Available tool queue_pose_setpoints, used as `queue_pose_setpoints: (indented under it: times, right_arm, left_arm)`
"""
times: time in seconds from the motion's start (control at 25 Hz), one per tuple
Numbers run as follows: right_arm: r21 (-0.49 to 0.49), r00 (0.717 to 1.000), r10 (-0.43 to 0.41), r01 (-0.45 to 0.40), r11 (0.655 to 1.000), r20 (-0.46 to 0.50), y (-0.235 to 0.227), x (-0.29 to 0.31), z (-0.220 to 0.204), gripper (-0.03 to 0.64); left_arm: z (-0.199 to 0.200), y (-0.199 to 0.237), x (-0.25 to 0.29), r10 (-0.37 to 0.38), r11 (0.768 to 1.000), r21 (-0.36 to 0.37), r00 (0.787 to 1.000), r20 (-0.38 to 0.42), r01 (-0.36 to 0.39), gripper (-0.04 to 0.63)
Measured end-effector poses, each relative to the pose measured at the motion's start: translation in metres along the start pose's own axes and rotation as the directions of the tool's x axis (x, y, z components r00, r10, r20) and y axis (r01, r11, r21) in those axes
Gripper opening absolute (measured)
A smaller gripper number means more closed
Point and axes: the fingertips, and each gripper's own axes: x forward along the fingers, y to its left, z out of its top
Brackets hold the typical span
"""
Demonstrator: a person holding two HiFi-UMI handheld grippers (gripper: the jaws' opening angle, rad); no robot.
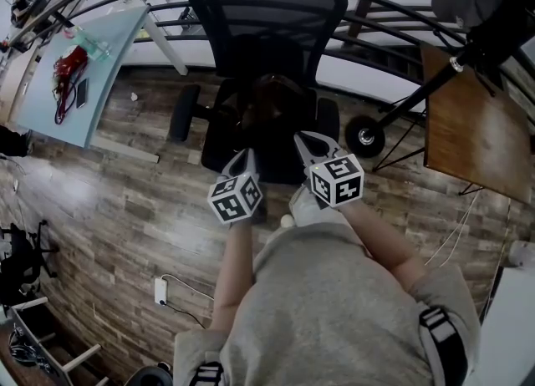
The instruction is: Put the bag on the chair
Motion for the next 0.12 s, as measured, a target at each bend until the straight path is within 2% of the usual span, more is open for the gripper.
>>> queue_pose_setpoints:
  times: [0.12]
  right_arm:
    - [0.003,1.0,0.002,-0.002,1.0,0.0,0.0004,0.0005,0.0019,0.003]
  left_arm:
    - [0.0014,-0.0013,0.0002,-0.002,1.0,-0.007,1.0,0.003,0.002,0.003]
